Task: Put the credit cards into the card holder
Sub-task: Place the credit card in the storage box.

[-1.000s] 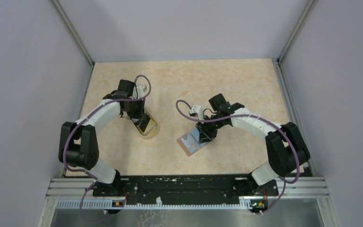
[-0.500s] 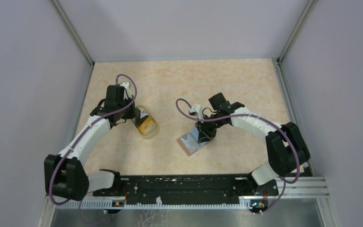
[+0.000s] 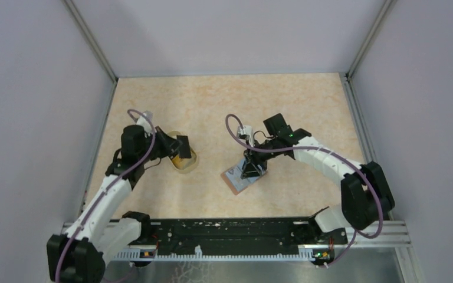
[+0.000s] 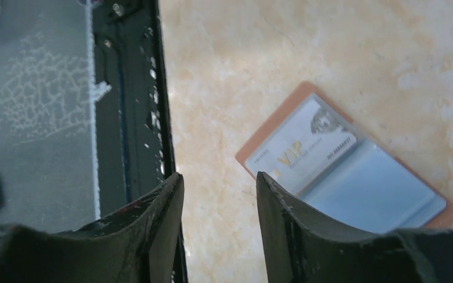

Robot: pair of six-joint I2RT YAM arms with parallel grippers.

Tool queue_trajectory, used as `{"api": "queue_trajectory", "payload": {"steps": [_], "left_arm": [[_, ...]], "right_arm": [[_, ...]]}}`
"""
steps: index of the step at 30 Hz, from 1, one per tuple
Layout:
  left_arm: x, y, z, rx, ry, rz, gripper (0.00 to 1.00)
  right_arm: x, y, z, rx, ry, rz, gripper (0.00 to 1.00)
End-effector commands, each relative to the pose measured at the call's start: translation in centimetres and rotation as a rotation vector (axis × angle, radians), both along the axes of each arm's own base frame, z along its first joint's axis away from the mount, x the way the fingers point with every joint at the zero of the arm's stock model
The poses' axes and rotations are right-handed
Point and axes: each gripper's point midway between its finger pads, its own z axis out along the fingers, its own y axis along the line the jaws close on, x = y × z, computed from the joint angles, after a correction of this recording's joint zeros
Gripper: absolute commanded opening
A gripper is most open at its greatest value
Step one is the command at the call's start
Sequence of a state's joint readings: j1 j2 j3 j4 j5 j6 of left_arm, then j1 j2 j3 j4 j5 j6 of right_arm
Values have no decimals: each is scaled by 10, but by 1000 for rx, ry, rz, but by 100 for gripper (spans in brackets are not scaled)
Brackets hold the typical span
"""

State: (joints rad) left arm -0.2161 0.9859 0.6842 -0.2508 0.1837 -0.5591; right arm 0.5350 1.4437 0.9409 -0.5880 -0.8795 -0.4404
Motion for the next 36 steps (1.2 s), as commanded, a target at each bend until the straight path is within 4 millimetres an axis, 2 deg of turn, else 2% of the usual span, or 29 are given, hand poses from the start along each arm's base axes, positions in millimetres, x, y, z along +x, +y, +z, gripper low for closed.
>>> {"api": "queue_trajectory", "payload": {"steps": [1, 5, 9, 14, 17, 21, 26, 36], "left_arm": [[-37, -62, 66, -503, -214, -247, 0], [-61, -74, 77, -683, -281, -263, 0], [-76, -84, 85, -774, -318, -253, 0], [-83, -108, 86, -802, -340, -239, 0], [-84, -121, 85, -799, -352, -240, 0], [-83, -131, 86, -796, -374, -239, 0], [-85, -139, 88, -803, -396, -228, 0], [-87, -167, 85, -771, -415, -227, 0]], "right_arm": [[-13, 27, 69, 282, -13, 27, 55], [-7, 34, 88, 376, 69, -83, 69], [2, 37, 95, 418, 207, -172, 73], [5, 41, 91, 428, 292, -206, 73], [1, 41, 98, 455, 299, -196, 73], [0, 40, 104, 475, 283, -212, 72], [6, 41, 96, 462, 315, -275, 68], [10, 40, 99, 471, 301, -318, 59]]}}
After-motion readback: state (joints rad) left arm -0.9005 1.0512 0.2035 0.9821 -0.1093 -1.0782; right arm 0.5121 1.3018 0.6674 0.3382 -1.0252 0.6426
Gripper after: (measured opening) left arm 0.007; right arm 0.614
